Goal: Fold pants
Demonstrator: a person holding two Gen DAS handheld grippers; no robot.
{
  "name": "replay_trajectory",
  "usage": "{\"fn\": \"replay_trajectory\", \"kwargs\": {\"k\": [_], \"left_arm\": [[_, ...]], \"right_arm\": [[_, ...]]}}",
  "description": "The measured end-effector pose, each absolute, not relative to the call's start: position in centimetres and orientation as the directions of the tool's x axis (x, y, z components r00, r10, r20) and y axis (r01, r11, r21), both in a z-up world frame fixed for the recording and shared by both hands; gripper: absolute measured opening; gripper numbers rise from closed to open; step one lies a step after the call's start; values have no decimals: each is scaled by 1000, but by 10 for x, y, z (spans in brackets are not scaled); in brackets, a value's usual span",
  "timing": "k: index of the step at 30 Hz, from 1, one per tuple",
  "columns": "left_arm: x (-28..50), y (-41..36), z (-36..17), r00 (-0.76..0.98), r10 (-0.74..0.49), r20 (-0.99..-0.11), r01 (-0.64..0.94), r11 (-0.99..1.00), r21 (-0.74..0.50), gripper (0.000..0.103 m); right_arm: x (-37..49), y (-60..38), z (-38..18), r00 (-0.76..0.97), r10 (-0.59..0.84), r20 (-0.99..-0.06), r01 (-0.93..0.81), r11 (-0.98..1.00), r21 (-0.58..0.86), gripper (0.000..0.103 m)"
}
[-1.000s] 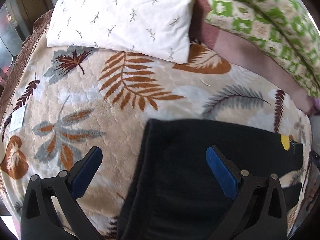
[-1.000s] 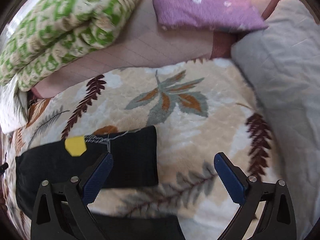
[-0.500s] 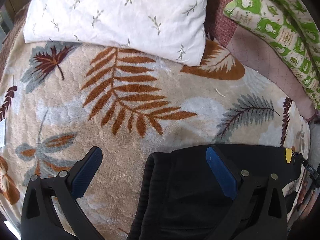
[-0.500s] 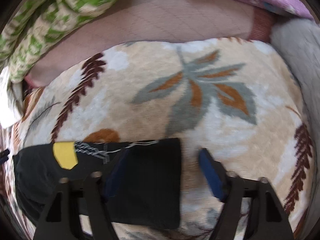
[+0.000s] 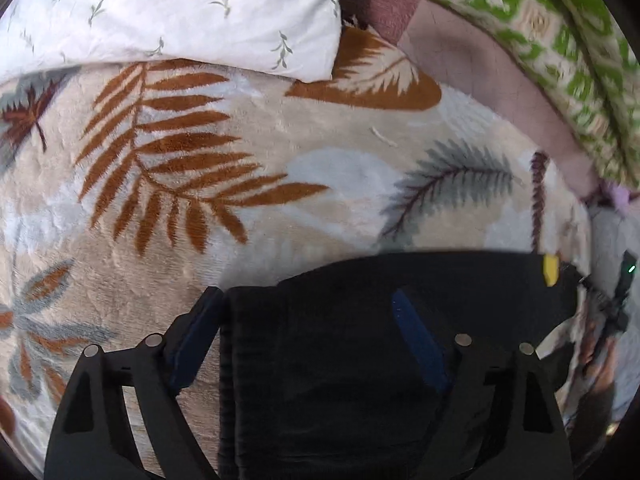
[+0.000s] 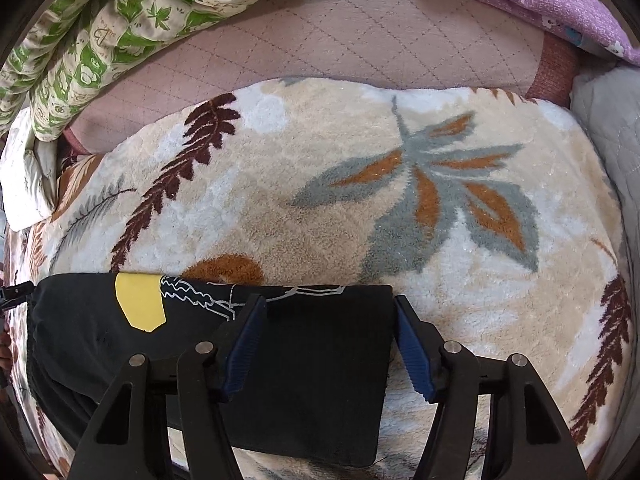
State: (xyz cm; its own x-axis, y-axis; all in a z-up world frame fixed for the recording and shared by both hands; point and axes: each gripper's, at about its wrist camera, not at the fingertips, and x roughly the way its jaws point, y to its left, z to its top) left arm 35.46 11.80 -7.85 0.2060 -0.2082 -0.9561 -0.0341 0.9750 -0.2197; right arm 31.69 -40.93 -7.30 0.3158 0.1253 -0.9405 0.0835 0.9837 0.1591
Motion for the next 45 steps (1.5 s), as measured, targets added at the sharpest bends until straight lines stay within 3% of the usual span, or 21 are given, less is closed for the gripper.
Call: {"fn": "replay_trajectory", "kwargs": {"k": [4,6,8,11,13,16,32,45], "left_arm": [[359,110,-79,212,-195,-958,-20,979,-203,81],[359,113,-76,222,-170,-960,-24,983,-180,59],[358,115,-74,228,-124,-966,-14,991,-130,45],[353,113,-72,249,-120,-961,14,993,-121,31],[349,108,-67,271,-86,-959,29,996,-81,29],[348,99,-66,287,-58,-956,30,998,-51,27],[298,111,-6,434,-76,-898,31,997,-69,27],[234,116,15,495,-114,-862,19,992,-121,27]], "right_arm": [[318,-415,-72,313,145,-939,92,979,182,61],[318,-416,-71,311,148,-939,93,978,185,58],[320,-415,-72,303,133,-944,84,983,166,53],[323,-416,-72,284,101,-953,80,988,129,34],[325,-416,-70,275,97,-956,73,990,122,20],[325,-412,-66,272,98,-957,61,991,118,17],[284,-398,-8,412,52,-910,-18,999,50,15],[191,-391,23,491,71,-868,-151,988,-5,15]]}}
